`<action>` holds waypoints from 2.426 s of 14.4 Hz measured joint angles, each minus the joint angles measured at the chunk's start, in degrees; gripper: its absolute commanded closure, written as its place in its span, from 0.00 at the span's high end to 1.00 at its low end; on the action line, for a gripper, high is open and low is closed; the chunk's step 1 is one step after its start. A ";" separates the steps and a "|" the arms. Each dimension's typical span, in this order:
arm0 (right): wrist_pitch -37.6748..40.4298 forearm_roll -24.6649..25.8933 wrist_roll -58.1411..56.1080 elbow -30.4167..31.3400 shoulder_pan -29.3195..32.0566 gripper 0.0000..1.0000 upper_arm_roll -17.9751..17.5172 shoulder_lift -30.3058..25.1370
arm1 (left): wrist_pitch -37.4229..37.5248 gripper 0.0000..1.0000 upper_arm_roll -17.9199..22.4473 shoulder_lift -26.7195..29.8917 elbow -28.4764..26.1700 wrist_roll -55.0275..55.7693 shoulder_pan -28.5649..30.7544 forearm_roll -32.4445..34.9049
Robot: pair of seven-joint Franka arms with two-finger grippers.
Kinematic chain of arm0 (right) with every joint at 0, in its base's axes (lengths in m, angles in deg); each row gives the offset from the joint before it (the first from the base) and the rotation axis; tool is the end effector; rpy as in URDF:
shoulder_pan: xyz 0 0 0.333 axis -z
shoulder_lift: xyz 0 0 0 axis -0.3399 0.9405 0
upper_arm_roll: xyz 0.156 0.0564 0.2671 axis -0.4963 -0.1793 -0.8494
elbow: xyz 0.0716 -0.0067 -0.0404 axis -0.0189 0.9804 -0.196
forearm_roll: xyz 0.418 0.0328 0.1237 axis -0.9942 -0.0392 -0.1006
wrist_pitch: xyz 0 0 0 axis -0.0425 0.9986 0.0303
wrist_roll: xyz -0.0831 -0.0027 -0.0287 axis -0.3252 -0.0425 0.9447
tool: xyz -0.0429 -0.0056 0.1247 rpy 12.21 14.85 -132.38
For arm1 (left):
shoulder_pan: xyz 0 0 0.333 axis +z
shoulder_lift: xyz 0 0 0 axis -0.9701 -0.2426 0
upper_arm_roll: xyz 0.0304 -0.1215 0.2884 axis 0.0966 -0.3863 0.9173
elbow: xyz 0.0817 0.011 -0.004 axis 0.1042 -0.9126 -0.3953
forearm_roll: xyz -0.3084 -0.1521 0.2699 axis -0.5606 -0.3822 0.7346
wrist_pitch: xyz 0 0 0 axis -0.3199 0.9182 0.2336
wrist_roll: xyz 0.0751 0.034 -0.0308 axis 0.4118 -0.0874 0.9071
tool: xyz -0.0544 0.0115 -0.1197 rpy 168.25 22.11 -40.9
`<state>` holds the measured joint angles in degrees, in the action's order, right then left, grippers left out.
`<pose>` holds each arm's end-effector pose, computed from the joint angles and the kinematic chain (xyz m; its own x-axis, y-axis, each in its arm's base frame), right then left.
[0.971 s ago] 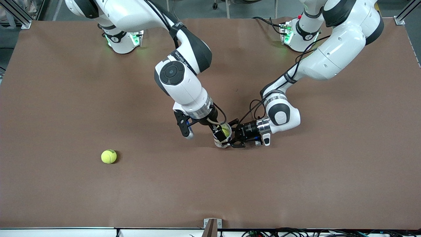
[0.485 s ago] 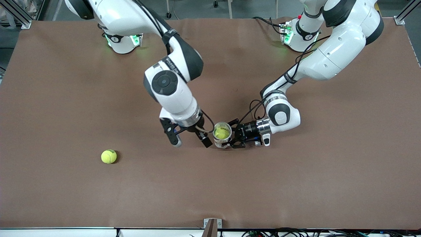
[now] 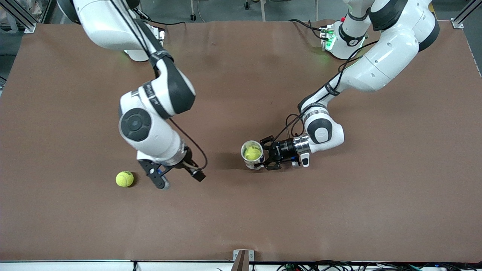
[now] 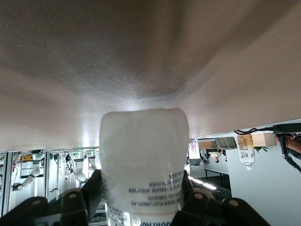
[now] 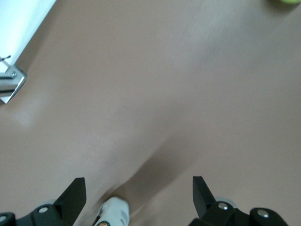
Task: Insert tennis ball vertically with right arm
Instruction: 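Move the right gripper to the second tennis ball and grasp it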
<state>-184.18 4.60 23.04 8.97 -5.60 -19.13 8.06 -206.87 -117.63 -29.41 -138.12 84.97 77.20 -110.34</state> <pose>0.7276 0.3328 0.3813 0.6999 -0.7102 -0.0755 -0.7136 -0.6911 -0.1150 0.5920 -0.3740 0.0791 0.0207 0.3265 -0.9450 0.9844 0.1583 0.0763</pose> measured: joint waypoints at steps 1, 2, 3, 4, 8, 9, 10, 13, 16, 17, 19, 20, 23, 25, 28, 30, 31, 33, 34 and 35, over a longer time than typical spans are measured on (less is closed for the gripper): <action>0.95 0.00 -2.65 0.02 1.41 1.00 -0.01 -0.35 | 0.02 0.67 0.00 0.00 0.01 0.00 0.00 -0.03; 1.56 0.00 -5.46 0.17 2.86 1.00 -0.02 -0.76 | 0.03 0.63 0.00 0.00 0.03 0.00 -0.01 -0.04; 1.92 0.00 -8.31 0.59 4.33 1.00 -0.04 -1.29 | 0.03 0.57 0.00 -0.02 0.02 -0.01 -0.01 -0.05; 2.37 -0.01 -11.09 1.30 5.72 1.00 -0.05 -1.97 | 0.03 0.57 0.00 -0.02 0.03 -0.01 -0.01 -0.05; 4.99 -0.01 -20.93 3.81 10.39 1.00 -0.10 -4.27 | 0.03 0.56 0.00 -0.02 0.04 -0.01 -0.01 -0.05; 5.58 -0.01 -22.69 4.14 11.21 1.00 -0.12 -4.59 | 0.05 0.56 0.00 -0.02 0.04 -0.01 0.00 -0.05; 5.96 -0.01 -23.98 4.32 11.89 1.00 -0.12 -4.81 | 0.19 0.53 0.00 -0.02 0.04 -0.01 0.00 -0.05; 6.52 -0.01 -26.25 4.45 13.03 1.00 -0.15 -5.05 | 0.81 0.52 0.00 -0.02 0.05 -0.38 0.07 -0.05; 6.46 -0.01 -29.63 5.50 14.43 1.00 -0.14 -5.08 | 2.55 0.51 0.02 -0.02 0.09 -1.02 0.21 -0.05; 6.29 -0.01 -30.80 6.12 15.14 1.00 -0.14 -5.07 | 3.56 0.50 0.06 -0.03 0.11 -1.24 0.25 -0.05; 5.34 -0.01 -33.01 7.43 16.45 1.00 -0.13 -5.07 | 5.92 0.50 0.34 -0.05 0.13 -3.34 0.29 -1.71; 4.61 -0.01 -34.47 8.17 17.10 1.00 -0.14 -5.08 | 7.26 0.50 0.55 -0.19 0.13 -4.93 0.29 -2.80; -1.05 -0.01 -39.29 12.73 19.18 1.00 -0.12 -5.05 | 11.94 0.50 1.48 -1.82 0.48 -7.96 0.33 -3.99; -9.01 -0.01 -40.85 18.66 19.62 1.00 -0.17 -4.93 | 13.72 0.50 1.79 -3.68 1.76 -8.65 0.34 -4.01; -22.65 -0.01 -44.18 28.45 19.55 1.00 -0.61 -4.69 | 15.53 0.50 1.79 -6.15 4.21 -8.99 0.23 -4.01; -28.75 0.00 -47.66 33.46 19.61 1.00 -0.59 -4.65 | 15.97 0.50 1.77 -6.92 5.30 -9.01 0.13 -4.01; -30.05 0.00 -48.69 35.02 19.62 1.00 -0.56 -4.66 | 16.05 0.50 1.77 -7.05 5.53 -9.01 0.08 -4.01; -30.70 0.14 -49.81 36.95 19.63 1.00 -0.55 -4.72 | 16.09 0.50 1.75 -7.10 5.70 -9.01 0.04 -4.01; -30.70 0.46 -50.44 37.55 19.63 1.00 -0.52 -4.81 | 16.09 0.50 1.77 -7.12 5.73 -9.01 0.04 -4.01; -30.70 0.62 -51.43 37.95 19.63 1.00 -0.42 -4.93 | 16.09 0.50 1.81 -7.14 5.76 -9.01 0.05 -4.01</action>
<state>-214.88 5.22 -28.39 46.92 14.03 -19.55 3.13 -190.78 -115.82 -36.54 -132.35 75.96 77.25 -114.35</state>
